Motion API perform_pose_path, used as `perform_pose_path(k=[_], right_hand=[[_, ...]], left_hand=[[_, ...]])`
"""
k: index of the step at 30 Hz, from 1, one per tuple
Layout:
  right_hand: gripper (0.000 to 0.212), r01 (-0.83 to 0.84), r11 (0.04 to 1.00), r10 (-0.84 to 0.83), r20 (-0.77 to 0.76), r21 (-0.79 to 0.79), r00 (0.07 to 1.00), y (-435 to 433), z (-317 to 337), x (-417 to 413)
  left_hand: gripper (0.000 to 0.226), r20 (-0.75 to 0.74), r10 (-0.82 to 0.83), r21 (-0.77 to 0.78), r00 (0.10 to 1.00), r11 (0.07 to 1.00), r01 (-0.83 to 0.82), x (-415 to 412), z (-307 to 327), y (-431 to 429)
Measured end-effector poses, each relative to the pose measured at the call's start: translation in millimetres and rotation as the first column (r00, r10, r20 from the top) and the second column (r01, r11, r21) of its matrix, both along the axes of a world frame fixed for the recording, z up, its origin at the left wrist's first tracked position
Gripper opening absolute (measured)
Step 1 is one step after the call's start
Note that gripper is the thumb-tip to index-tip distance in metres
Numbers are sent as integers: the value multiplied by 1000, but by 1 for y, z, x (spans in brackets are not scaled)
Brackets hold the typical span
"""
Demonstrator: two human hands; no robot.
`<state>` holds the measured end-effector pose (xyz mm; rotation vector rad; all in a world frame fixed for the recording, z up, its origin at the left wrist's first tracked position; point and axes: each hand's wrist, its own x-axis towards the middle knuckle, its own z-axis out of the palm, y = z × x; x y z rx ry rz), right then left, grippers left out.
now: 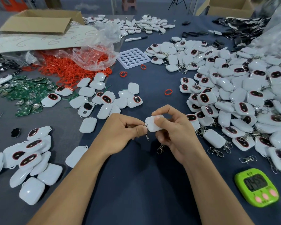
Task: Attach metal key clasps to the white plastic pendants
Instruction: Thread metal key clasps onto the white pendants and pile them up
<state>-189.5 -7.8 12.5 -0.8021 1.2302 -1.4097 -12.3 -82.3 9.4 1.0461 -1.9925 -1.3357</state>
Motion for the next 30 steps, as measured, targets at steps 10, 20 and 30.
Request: perform_pose_path(k=[10,20,30], right_hand=[[18,115,992,-118,68,48,991,-2,3,11],[16,207,978,-207,173,15,963,-1,-1,18],[10,248,966,-248,3,-69,969,1,-2,20]], left_hand=[[13,-14,164,-90,986,982,-165,-12,-6,12],[11,-60,293,7,954,956,-293,-19,-2,21],[12,147,281,-347,948,912,-217,-20,-3,30]])
